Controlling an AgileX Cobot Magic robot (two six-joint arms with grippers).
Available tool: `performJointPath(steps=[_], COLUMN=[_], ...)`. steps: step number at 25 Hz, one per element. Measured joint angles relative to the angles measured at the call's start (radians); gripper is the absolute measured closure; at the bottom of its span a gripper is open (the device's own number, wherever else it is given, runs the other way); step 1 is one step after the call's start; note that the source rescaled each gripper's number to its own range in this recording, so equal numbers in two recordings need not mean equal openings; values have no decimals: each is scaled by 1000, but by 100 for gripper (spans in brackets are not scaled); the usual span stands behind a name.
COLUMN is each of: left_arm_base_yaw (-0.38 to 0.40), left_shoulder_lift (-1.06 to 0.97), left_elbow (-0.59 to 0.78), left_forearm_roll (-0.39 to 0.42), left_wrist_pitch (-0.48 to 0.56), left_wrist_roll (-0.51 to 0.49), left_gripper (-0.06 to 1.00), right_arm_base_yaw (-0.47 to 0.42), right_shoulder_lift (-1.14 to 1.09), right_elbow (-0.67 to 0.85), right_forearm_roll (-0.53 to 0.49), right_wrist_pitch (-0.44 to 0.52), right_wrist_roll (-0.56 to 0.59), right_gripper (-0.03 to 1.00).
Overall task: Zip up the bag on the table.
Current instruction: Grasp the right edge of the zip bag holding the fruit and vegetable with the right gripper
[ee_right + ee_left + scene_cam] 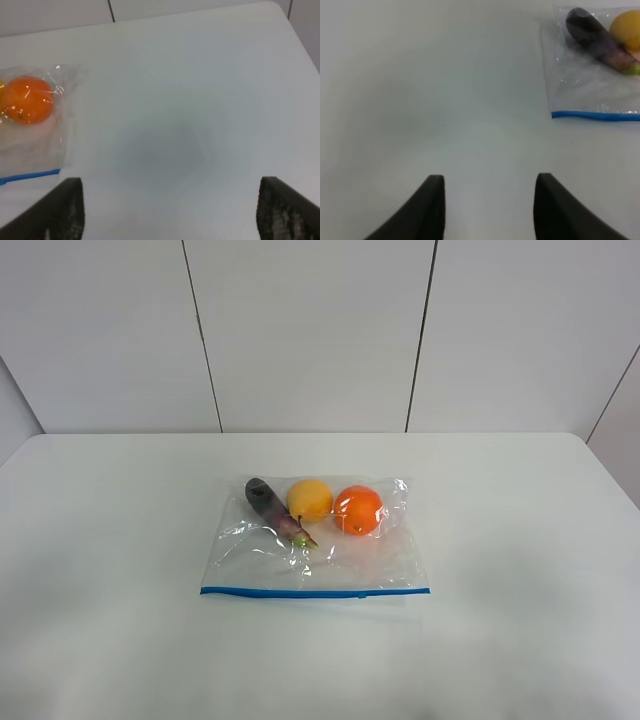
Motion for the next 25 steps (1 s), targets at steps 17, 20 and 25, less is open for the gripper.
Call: performJointPath(steps=[17, 20, 25], left_arm_base_yaw=[0, 0, 0], left_shoulder_lift=[0, 0, 0], left_elbow=[0, 0, 0], left_forearm_roll=[0, 0, 0], left_wrist_pitch=[0, 0, 0], left_wrist_roll=[0, 0, 0], left_gripper=[16, 16, 16], right_arm_base_yaw=[0, 0, 0], right_shoulder_lift=[425, 561, 804], right_elbow=[-165, -167, -167], right_forearm_roll=[15, 61, 258], right_wrist_pitch=[-237, -309, -407], right_wrist_roll=[0, 0, -95], right_gripper=[3, 4, 4])
